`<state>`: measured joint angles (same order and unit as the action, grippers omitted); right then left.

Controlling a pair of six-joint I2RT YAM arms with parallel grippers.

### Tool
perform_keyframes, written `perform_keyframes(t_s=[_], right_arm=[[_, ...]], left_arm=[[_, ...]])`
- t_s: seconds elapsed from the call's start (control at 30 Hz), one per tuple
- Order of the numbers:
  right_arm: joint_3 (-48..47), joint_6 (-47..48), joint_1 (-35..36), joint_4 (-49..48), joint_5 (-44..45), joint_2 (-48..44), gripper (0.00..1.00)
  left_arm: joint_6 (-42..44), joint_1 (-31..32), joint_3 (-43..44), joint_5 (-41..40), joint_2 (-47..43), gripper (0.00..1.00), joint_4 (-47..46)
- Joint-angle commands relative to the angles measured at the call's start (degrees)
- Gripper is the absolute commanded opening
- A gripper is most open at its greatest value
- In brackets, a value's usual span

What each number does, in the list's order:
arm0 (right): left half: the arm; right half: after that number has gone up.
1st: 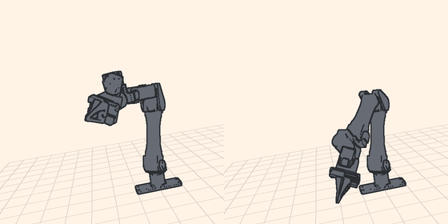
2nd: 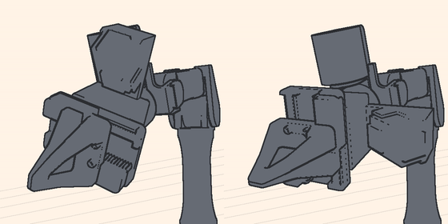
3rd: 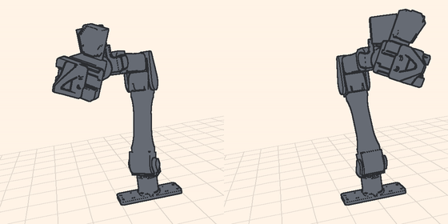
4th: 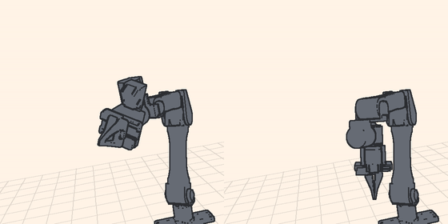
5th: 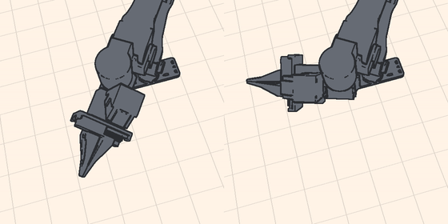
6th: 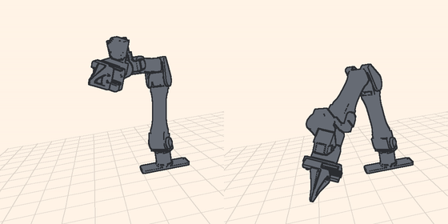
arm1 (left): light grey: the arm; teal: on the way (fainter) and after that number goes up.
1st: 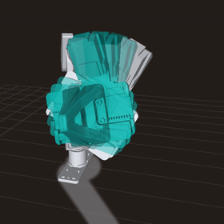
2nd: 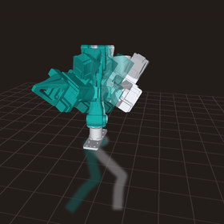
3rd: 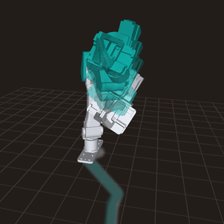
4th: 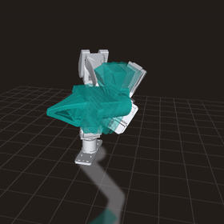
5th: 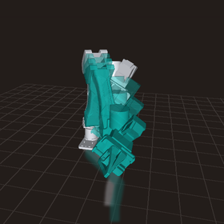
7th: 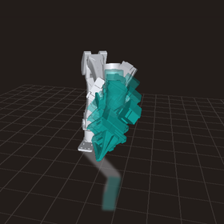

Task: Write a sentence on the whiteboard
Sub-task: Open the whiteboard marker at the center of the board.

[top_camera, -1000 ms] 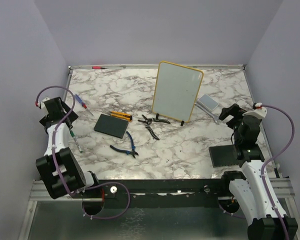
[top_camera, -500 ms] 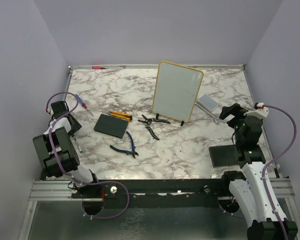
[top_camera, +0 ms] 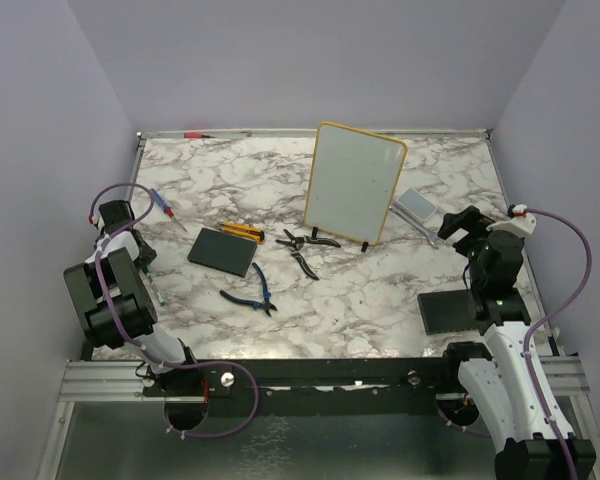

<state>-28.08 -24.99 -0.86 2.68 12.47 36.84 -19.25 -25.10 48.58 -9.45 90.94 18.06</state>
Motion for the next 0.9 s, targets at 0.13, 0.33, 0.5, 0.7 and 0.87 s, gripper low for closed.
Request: perform_keyframes(t_s=[0.13, 0.33, 0.5, 0.7, 0.87], right_arm=[[-1.1, -0.2, -0.2, 0.0, -0.1, 0.0, 0.97], [-1.1, -0.1, -0.2, 0.2, 0.0, -0.1, 0.97], [-1.3, 0.4, -0.2, 0.4, -0.6, -0.2, 0.97], [-1.9, 3.3, -0.2, -1.0, -8.3, 0.2, 0.96], [-1.8, 3.5, -0.2, -4.0, -24.1, 0.1, 0.92]], left_arm=[[0.5, -1.1, 0.8, 1.1, 3.2, 0.28, 1.2], [0.3, -1.1, 0.6, 2.7, 3.3, 0.16, 1.2], [-0.9, -1.1, 0.1, 5.1, -0.2, 0.0, 1.0], [-3.9, 0.8, -0.9, 9.4, -10.9, 0.0, -1.3], [-7.7, 5.3, -0.5, 14.3, -16.7, 0.0, -3.4]])
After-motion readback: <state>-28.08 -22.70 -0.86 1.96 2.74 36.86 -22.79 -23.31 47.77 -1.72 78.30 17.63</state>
